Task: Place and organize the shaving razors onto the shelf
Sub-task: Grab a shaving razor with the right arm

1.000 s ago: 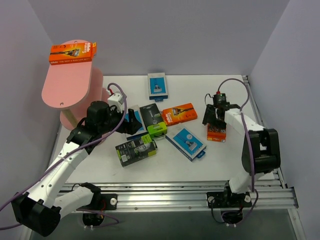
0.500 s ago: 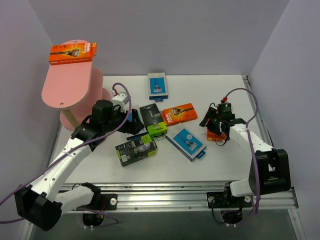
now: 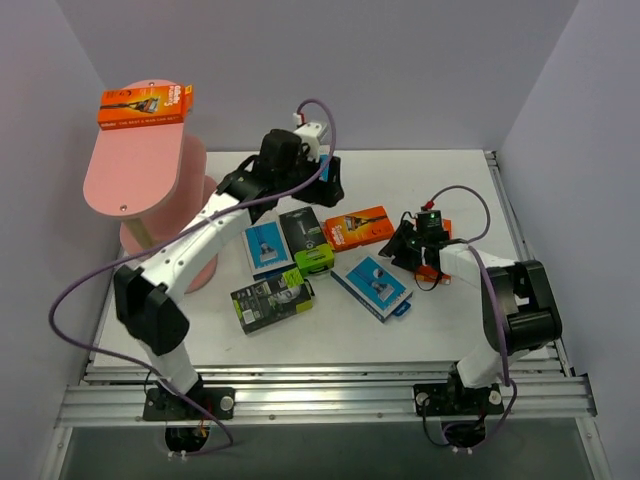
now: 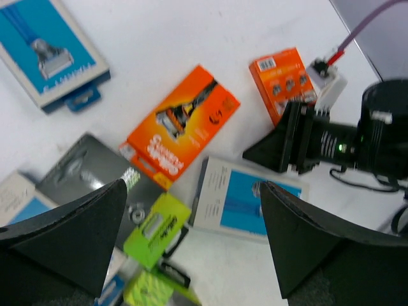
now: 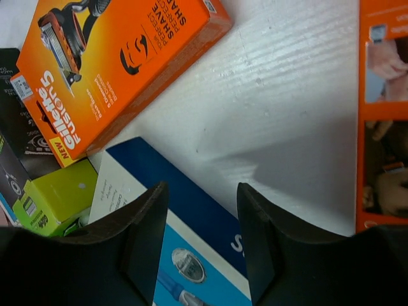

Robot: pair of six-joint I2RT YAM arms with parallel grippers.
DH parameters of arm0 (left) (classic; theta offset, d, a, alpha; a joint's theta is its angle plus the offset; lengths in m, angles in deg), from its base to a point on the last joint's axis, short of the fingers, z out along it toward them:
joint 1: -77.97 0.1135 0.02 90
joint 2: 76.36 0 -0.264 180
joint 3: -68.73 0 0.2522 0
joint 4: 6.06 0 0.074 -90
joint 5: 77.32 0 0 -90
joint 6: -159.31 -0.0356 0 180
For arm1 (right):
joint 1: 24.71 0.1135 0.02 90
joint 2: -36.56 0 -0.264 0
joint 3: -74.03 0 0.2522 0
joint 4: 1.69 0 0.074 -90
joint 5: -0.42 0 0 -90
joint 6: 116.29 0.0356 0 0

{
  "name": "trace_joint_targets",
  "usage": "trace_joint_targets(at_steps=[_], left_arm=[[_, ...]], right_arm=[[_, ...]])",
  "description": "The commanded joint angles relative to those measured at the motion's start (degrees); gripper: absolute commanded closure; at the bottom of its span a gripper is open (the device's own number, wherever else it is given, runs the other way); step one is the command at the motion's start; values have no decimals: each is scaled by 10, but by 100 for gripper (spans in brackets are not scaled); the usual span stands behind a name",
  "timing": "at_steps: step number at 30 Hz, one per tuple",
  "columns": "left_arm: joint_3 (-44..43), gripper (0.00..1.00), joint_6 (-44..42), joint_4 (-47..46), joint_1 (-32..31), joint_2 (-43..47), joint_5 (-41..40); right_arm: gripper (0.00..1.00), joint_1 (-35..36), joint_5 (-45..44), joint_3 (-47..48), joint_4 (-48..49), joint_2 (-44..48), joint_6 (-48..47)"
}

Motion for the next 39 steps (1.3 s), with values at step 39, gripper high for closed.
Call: trace_joint_targets(at_steps=[39], left_arm=[[-468, 5, -9, 148, 18, -540, -134]], right_arm=[[69, -50, 58, 137, 90, -199, -6]])
